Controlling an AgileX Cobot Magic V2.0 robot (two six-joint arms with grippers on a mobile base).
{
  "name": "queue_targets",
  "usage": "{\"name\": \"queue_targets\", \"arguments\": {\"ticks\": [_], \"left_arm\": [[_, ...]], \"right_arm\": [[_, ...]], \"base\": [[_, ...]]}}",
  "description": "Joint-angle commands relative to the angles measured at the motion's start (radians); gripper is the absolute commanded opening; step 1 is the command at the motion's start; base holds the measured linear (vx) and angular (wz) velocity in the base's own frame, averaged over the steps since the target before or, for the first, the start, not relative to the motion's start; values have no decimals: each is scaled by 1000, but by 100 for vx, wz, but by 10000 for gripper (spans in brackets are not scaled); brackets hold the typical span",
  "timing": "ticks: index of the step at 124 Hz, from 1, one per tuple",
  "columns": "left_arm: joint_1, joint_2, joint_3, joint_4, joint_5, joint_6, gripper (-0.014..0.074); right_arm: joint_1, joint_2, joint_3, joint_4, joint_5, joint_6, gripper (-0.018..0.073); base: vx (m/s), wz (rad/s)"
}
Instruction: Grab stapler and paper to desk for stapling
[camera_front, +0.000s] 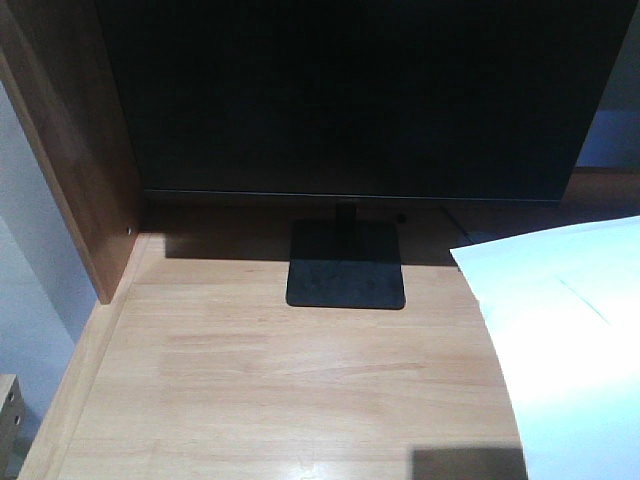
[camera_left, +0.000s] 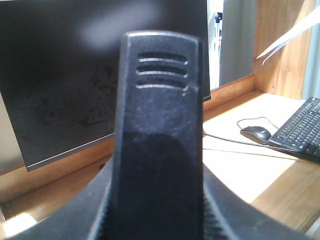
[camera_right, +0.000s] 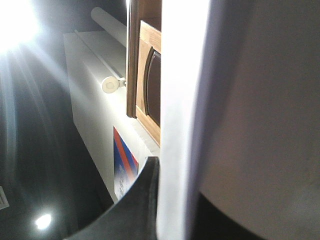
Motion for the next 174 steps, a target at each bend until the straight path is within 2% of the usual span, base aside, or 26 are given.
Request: {"name": "queue_targets", "arguments": {"ticks": [1, 82, 106, 134, 143, 150, 155, 158, 161, 162, 163, 164, 168, 174], "left_arm": [[-2, 13, -23, -19, -121, -1, -6], [-2, 13, -23, -17, -124, -1, -6], [-2, 17, -23, 26, -135, -1, -6], [-2, 109, -23, 31, -151, -4, -6], [-4, 168, -23, 1, -170, 8, -6], [-7, 214, -23, -41, -195, 55, -6], [-7, 260, -23, -99, -224, 145, -6], [-7, 272, -23, -117, -231, 173, -6], [-7, 313, -23, -174, -252, 279, -6], [-7, 313, -23, -174, -252, 279, -6], [-7, 326, -23, -205, -262, 327, -6], [-7, 332, -23, -216, -264, 327, -6], [-7, 368, -23, -273, -278, 422, -6], [-7, 437, -23, -400, -296, 589, -6]], "right_arm": [[-8, 15, -24, 11, -34, -2, -6], [-8, 15, -24, 11, -34, -2, -6], [-8, 15, -24, 11, -34, -2, -6], [-8, 15, -24, 11, -34, -2, -6], [-8, 15, -24, 11, -34, -2, -6], [-8, 15, -24, 11, -34, -2, -6], [-8, 15, -24, 11, -34, -2, -6], [-8, 15, -24, 11, -36, -2, -6], [-8, 15, -24, 11, -37, -2, -6], [-8, 15, -24, 11, -37, -2, -6], [-8, 15, -24, 11, -37, -2, -6], [-8, 15, -24, 11, -37, -2, -6], [-8, 15, -24, 11, -37, -2, -6], [-8, 15, -24, 11, -37, -2, -6]], "base": [[0, 0], [0, 0], [0, 0], [0, 0], [0, 0], [0, 0], [0, 0], [0, 0], [0, 0], [0, 0], [0, 0], [0, 0], [0, 0], [0, 0]]}}
